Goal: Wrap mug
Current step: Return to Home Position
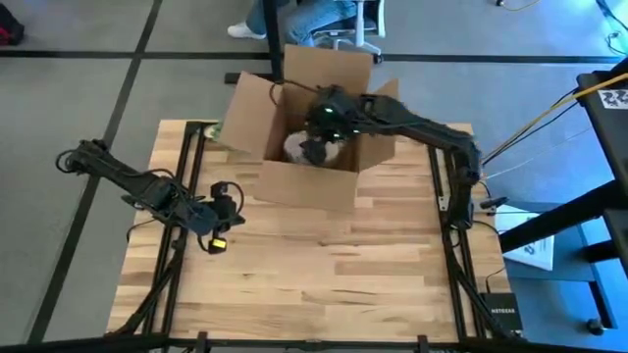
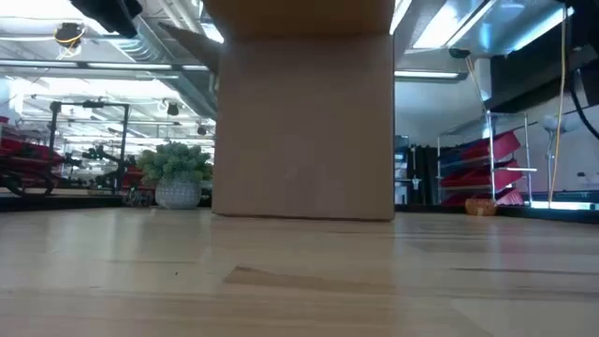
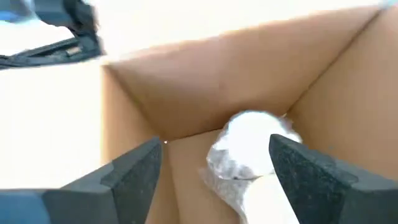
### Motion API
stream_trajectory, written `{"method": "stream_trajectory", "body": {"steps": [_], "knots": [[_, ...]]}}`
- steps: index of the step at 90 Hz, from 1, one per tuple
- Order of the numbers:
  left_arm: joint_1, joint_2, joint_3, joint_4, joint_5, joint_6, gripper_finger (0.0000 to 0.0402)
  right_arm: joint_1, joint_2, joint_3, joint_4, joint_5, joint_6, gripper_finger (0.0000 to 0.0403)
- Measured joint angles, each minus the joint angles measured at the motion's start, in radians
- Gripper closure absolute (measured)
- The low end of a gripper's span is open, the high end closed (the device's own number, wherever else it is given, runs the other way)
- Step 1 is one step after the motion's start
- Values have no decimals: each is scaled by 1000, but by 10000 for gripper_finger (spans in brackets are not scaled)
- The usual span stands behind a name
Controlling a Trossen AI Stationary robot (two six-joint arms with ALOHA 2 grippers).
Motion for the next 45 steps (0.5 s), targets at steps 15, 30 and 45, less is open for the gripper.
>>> {"method": "stream_trajectory", "body": {"steps": [15,30,45], "knots": [[18,0,0,-1,16,5,401,54,-126,-37,-152,42,-17,166],[23,-5,0,12,18,22,401,157,-335,-220,-176,62,-5,241],[36,-29,0,57,69,52,401,221,-629,-610,48,65,71,322]]}}
